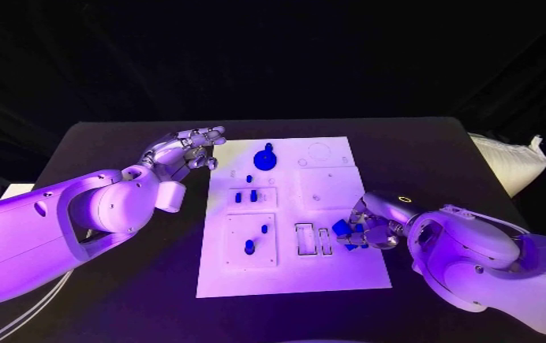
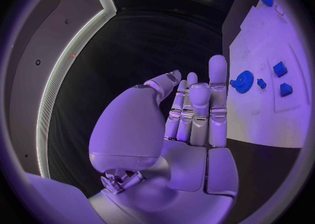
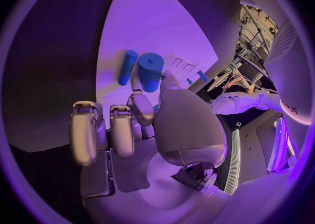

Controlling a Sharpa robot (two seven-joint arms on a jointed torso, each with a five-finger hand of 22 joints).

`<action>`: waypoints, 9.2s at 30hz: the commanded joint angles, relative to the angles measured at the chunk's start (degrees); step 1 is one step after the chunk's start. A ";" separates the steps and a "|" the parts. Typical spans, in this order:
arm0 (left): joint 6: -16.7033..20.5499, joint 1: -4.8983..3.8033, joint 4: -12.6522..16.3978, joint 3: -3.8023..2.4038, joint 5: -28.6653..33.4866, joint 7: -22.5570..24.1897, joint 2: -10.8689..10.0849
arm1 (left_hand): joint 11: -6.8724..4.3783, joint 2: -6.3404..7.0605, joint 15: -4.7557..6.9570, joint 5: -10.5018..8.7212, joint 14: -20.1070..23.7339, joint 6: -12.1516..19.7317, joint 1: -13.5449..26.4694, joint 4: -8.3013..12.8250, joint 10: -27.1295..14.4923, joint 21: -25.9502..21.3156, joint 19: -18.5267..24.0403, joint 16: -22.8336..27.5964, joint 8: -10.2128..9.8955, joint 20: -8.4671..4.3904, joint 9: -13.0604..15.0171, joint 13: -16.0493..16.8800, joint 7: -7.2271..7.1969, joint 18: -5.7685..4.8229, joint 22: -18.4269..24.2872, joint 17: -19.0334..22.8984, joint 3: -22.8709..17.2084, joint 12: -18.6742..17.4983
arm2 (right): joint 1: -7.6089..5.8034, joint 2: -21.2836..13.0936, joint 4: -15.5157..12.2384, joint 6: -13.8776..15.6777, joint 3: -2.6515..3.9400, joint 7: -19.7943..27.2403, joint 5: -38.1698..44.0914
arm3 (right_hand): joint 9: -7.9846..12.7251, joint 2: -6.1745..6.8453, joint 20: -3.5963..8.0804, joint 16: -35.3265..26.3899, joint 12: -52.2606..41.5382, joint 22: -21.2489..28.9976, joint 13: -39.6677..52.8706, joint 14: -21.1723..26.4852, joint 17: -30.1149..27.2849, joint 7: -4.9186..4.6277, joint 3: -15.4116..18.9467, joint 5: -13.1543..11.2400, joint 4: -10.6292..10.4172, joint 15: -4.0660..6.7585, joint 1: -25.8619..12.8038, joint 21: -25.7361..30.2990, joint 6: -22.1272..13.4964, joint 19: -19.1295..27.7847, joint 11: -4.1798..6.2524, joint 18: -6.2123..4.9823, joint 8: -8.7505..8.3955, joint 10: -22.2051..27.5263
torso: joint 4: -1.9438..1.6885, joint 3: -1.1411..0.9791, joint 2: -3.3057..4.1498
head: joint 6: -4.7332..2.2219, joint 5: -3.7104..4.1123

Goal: Assemble the parts on the task board

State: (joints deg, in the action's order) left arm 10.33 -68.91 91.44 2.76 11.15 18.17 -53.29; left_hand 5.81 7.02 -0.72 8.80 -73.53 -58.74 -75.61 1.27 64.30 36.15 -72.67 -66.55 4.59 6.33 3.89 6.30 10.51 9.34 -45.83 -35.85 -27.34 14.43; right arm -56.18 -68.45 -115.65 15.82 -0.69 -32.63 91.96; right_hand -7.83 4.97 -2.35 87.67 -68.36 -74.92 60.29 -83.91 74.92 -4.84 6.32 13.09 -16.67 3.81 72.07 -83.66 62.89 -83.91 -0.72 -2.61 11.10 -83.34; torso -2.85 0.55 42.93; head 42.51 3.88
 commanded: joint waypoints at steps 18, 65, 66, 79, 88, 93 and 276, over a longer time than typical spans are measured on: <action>-1.20 0.00 0.20 -0.03 -0.28 0.18 -0.23 | 0.03 -0.40 -0.08 -0.27 0.46 0.39 0.17 0.06 -0.40 -0.38 0.19 0.25 0.15 0.04 -0.01 0.06 -0.04 1.08 0.05 0.05 0.37 0.14 | 1.91 2.61 1.38 4.91 0.01 -0.46 -0.38 | -2.15 -4.09 0.92 0.88 -11.17 -8.11 20.77 -5.60 12.49 1.37 -0.23 3.68 0.51 0.88 2.49 -1.28 3.21 -3.33 1.66 0.86 1.91 -2.53 | 0.07 0.04 -0.05 | 0.02 -0.51; -1.37 0.00 0.41 -0.03 -0.28 0.08 -0.19 | 0.06 -0.44 -0.11 -0.28 0.57 0.49 0.29 0.07 -0.64 -0.46 0.18 0.27 0.21 0.07 -0.01 0.10 -0.01 1.08 0.11 0.31 0.51 0.44 | 1.46 9.15 0.42 5.32 0.52 -2.04 -9.63 | -6.03 -6.22 1.69 1.07 -10.63 -8.57 21.82 -5.65 12.80 2.32 5.07 1.85 0.06 1.62 -4.30 -1.55 5.07 -3.47 2.50 0.94 1.57 -3.13 | -0.01 0.15 0.00 | -0.38 -1.12; -1.35 0.00 0.42 -0.03 -0.28 0.08 -0.21 | 0.06 -0.44 -0.11 -0.28 0.57 0.49 0.29 0.07 -0.64 -0.46 0.18 0.27 0.21 0.07 -0.01 0.10 -0.01 1.08 0.11 0.31 0.51 0.44 | 1.45 9.18 0.51 5.04 0.52 -2.10 -9.00 | -6.34 -6.19 1.70 1.01 -10.31 -8.43 21.71 -5.63 12.69 2.34 6.02 -1.00 0.03 1.64 -5.67 -1.44 5.10 -3.41 2.51 0.91 1.52 -3.06 | 0.02 0.15 -0.01 | -0.39 -1.15; -1.30 0.00 0.46 -0.03 -0.28 0.05 -0.39 | 0.06 -0.44 -0.11 -0.28 0.57 0.49 0.29 0.07 -0.64 -0.46 0.18 0.27 0.21 0.07 -0.01 0.10 -0.01 1.08 0.11 0.31 0.51 0.44 | 1.45 8.54 0.50 4.83 0.53 -2.37 -2.53 | -8.08 -1.39 1.67 0.60 -8.37 -7.75 21.12 -5.49 12.01 2.25 6.49 -10.19 -0.25 1.59 -13.52 -0.80 4.65 -3.09 2.41 0.73 0.93 -2.65 | 0.12 0.06 0.02 | -0.53 -1.14; -1.48 0.00 0.39 -0.02 -0.28 -0.03 -0.46 | 0.08 -0.40 -0.14 -0.29 0.69 0.57 0.37 0.07 -0.78 -0.50 0.19 0.35 0.22 0.09 -0.02 0.11 0.02 1.08 0.15 0.56 0.59 0.55 | 1.46 7.52 -1.34 6.44 0.58 -1.40 -2.09 | -9.13 -2.23 1.75 1.05 -9.37 -8.69 22.08 -5.65 12.80 2.43 3.02 -9.16 1.34 1.71 -6.97 -1.49 5.06 -3.50 2.58 0.96 0.96 -3.20 | 0.07 0.02 0.03 | -0.49 -1.14; -1.49 0.00 0.38 -0.02 -0.28 -0.04 -0.49 | 0.08 -0.40 -0.14 -0.29 0.69 0.57 0.37 0.07 -0.78 -0.50 0.19 0.35 0.22 0.09 -0.02 0.11 0.02 1.08 0.15 0.56 0.59 0.55 | 1.47 7.54 -1.47 5.90 0.61 -1.32 -1.85 | -9.73 -2.05 1.79 1.18 -9.45 -9.00 22.33 -5.69 13.02 2.45 2.06 -9.63 3.47 1.73 -1.67 -1.70 5.16 -3.62 2.61 1.04 0.93 -3.31 | 0.17 0.10 0.02 | -0.50 -1.11; -2.37 0.19 0.92 0.09 -0.50 -0.82 -0.59 | 0.13 -0.59 -0.18 -0.26 0.93 0.74 0.42 0.17 -1.26 -0.70 0.25 0.34 0.37 0.14 -0.01 0.19 0.05 1.08 0.28 0.95 0.74 1.17 | 2.47 5.91 -0.11 5.69 0.32 -1.50 -12.08 | -8.34 -2.14 2.03 2.03 -10.68 -10.93 25.08 -5.98 14.58 2.89 -7.97 0.52 0.01 2.02 -12.51 -2.82 9.34 -4.30 2.99 1.45 -4.43 -4.75 | 0.36 0.14 -0.09 | -0.20 0.24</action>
State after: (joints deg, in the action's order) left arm 9.14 -68.70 92.19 2.88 10.87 17.18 -53.90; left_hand 5.82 6.79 -0.93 8.80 -72.91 -58.34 -75.38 1.44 63.47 35.63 -72.67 -66.55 4.59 6.33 3.89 6.42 10.51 9.34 -45.62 -34.96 -26.87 15.33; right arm -53.80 -62.68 -115.46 22.28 -0.34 -34.61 78.62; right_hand -16.14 2.78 -0.61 89.34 -78.85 -74.93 74.92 -83.93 74.92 -1.94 -1.83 13.85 -16.66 5.45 59.78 -86.27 71.96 -84.01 1.74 -2.12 6.35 -84.14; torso -2.50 0.70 42.85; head 42.28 4.11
